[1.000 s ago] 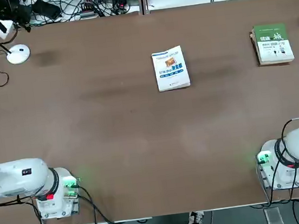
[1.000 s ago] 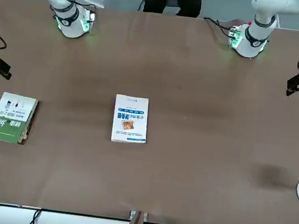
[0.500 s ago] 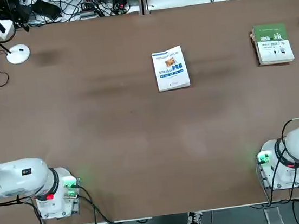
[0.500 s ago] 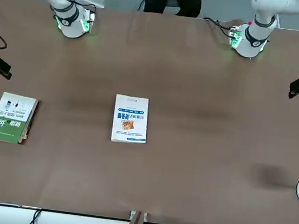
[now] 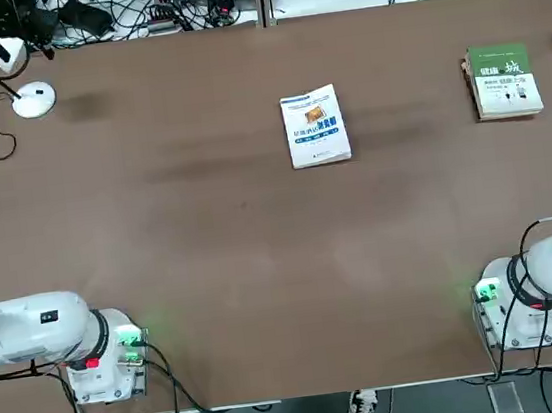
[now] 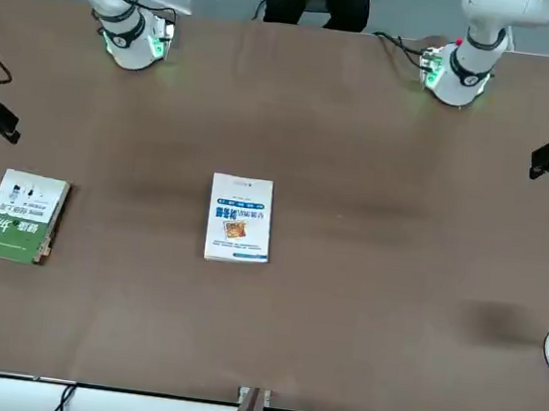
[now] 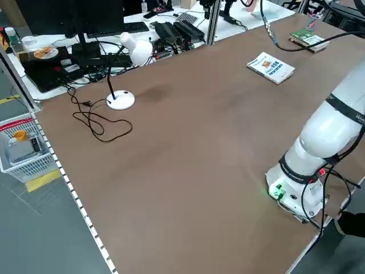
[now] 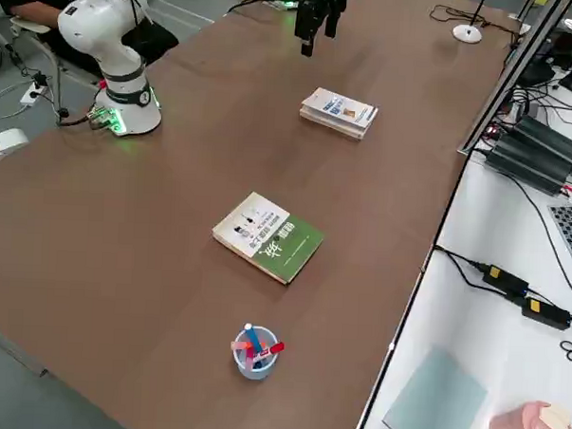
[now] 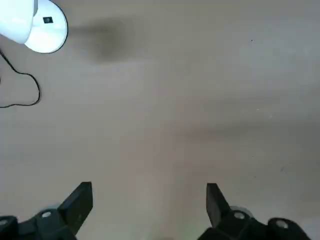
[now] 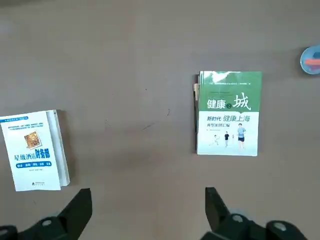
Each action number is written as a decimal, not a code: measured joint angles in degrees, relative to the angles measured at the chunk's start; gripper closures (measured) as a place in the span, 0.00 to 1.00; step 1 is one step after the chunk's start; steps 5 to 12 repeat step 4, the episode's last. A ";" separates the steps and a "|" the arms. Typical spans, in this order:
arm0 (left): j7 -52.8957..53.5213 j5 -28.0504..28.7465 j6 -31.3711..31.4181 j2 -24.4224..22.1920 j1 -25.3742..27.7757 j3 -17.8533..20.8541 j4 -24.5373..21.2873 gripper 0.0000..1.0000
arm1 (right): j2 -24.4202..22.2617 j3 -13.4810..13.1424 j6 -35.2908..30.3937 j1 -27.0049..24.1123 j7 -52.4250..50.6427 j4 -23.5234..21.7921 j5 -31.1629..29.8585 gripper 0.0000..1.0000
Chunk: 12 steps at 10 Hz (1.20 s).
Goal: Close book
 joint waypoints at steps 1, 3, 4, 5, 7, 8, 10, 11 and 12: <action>0.00 0.00 -0.01 0.00 0.00 0.00 0.02 0.00 | 0.00 0.00 -0.23 0.00 0.00 0.00 -0.01 0.00; 0.00 0.00 -0.03 0.00 0.00 0.00 0.07 0.00 | 0.00 0.00 -0.55 0.00 0.00 -0.01 -0.03 0.00; 0.00 0.00 -0.03 0.00 0.00 0.00 0.09 0.00 | 0.00 0.00 -0.63 0.00 0.00 -0.02 -0.03 0.00; 0.00 0.00 -0.03 0.00 0.00 0.00 0.09 0.00 | 0.00 0.00 -0.63 0.00 0.00 -0.02 -0.03 0.00; 0.00 0.00 -0.03 0.00 0.00 0.00 0.09 0.00 | 0.00 0.00 -0.63 0.00 0.00 -0.02 -0.03 0.00; 0.00 0.00 -0.03 0.00 0.00 0.00 0.09 0.00 | 0.00 0.00 -0.63 0.00 0.00 -0.02 -0.03 0.00; 0.00 0.00 -0.03 0.00 0.00 0.00 0.09 0.00 | 0.00 0.00 -0.63 0.00 0.00 -0.02 -0.03 0.00; 0.00 0.00 -0.03 0.00 0.00 0.00 0.09 0.00 | 0.00 0.00 -0.63 0.00 0.00 -0.02 -0.03 0.00; 0.00 0.00 -0.03 0.00 0.00 0.00 0.09 0.00 | 0.00 0.00 -0.63 0.00 0.00 -0.02 -0.03 0.00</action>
